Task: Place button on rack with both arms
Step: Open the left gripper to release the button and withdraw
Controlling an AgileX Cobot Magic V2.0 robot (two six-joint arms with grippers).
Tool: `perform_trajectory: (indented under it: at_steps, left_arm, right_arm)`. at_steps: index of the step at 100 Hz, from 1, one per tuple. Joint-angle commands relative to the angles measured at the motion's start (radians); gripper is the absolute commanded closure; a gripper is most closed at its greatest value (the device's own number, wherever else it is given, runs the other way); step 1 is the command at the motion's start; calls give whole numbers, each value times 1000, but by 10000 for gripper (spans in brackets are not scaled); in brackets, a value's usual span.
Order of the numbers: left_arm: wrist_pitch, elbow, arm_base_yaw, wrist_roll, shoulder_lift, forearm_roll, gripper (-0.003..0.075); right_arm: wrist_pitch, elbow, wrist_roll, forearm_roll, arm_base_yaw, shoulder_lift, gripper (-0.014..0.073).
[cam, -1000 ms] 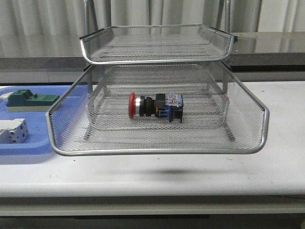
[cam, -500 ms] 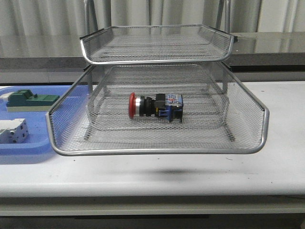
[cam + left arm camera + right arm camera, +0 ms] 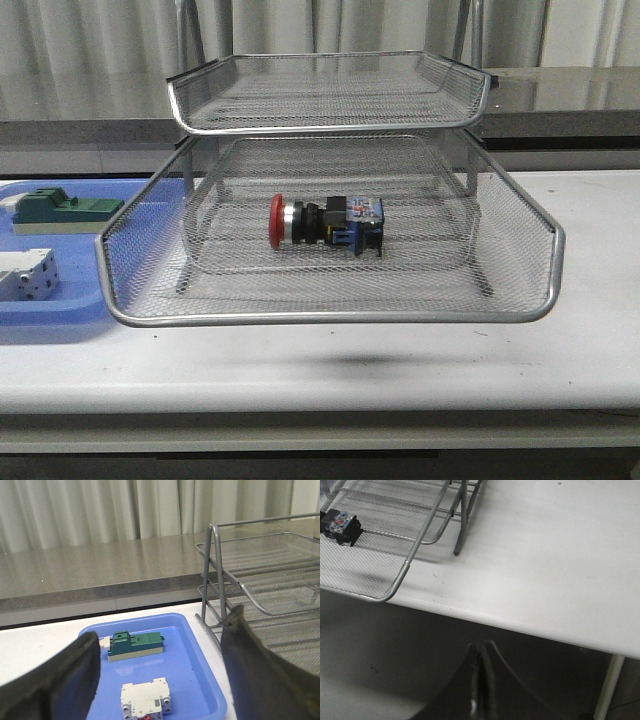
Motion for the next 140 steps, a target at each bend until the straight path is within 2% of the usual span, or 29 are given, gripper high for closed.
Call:
perform_trajectory:
  at_steps: [1, 8, 15, 39, 88, 106, 122, 140]
  left_arm:
    - [-75, -26, -7, -9, 9, -18, 232]
    - [-75, -26, -7, -9, 9, -18, 274]
    - [-75, -26, -7, -9, 9, -18, 356]
    - [-75, -26, -7, -9, 9, -18, 738]
    - [-75, -26, -7, -9, 9, -17, 741]
    - [-75, -26, -7, -9, 9, -17, 741]
    - [-75, -26, -7, -9, 9, -17, 741]
    - [-75, -26, -7, -9, 9, -17, 741]
  right_arm:
    - [-63, -34, -1, 3, 1, 10, 663]
    - [-63, -34, -1, 3, 1, 10, 663]
    - [-73, -34, -1, -2, 1, 10, 663]
    - [-91, -34, -1, -23, 1, 11, 663]
    - [-126, -34, -1, 4, 1, 12, 663]
    - [-132, -34, -1, 122, 1, 79, 663]
    - [-116, -34, -3, 248, 1, 242, 663]
    - [-129, -34, -78, 347, 7, 421, 661]
